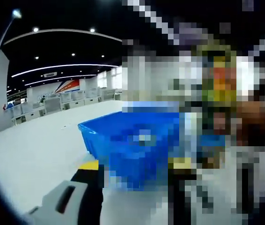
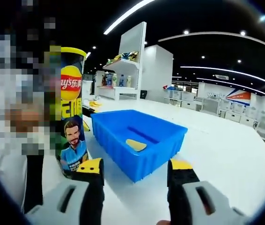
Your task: Open the lid of the chip container on the table, take out the chips, place them into the box in front of the container, and close the lid
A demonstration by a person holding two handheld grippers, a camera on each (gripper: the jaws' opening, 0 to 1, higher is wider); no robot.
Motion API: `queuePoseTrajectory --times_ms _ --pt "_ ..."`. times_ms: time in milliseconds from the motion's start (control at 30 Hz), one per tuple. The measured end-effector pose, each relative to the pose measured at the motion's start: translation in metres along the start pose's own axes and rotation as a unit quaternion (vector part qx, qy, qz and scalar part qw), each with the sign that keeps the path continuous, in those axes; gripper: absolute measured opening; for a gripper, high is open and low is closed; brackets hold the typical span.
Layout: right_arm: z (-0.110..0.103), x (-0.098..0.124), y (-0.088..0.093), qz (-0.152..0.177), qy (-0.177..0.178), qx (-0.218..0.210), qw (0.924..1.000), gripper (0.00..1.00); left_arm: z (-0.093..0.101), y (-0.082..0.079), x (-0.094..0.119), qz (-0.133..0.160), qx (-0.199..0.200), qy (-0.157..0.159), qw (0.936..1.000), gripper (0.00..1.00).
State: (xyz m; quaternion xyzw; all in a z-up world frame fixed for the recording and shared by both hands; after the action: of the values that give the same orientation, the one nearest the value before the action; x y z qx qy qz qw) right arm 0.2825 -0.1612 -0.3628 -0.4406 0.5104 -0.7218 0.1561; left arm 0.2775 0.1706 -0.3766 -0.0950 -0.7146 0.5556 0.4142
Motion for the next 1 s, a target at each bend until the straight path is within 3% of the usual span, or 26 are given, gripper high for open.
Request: queuePoseTrajectory --times_ms 267,500,1000 --pt "0.001 -0.017 0.004 -0.005 0.006 -0.009 0.9999 0.54 -0.001 -0.004 -0.006 0.025 0.007 0.002 0.9997 0.56" --pt "0.002 -0.029 0.004 0.001 0.003 -0.017 0.9998 0.54 0.001 -0.003 -0.013 0.030 0.016 0.007 0.9994 0.57" --pt "0.004 -0.041 0.005 0.004 0.004 -0.020 0.9998 0.45 -0.001 0.004 -0.022 0.042 0.021 -0.019 0.9987 0.55"
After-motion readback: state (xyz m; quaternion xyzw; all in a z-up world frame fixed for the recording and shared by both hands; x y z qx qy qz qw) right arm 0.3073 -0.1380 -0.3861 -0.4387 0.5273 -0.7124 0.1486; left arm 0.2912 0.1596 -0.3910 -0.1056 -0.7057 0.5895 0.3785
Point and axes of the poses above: the point that each gripper's makers call its tool centre point, and the gripper's own axes: x roughly backward along the fingers, z roughly to its right, y roughly out of its underside, the point moved 10 cm from there along x, roughly backward along the fingers, and after that the axes turned 15 degrees about -z, right-handed, at the moved point
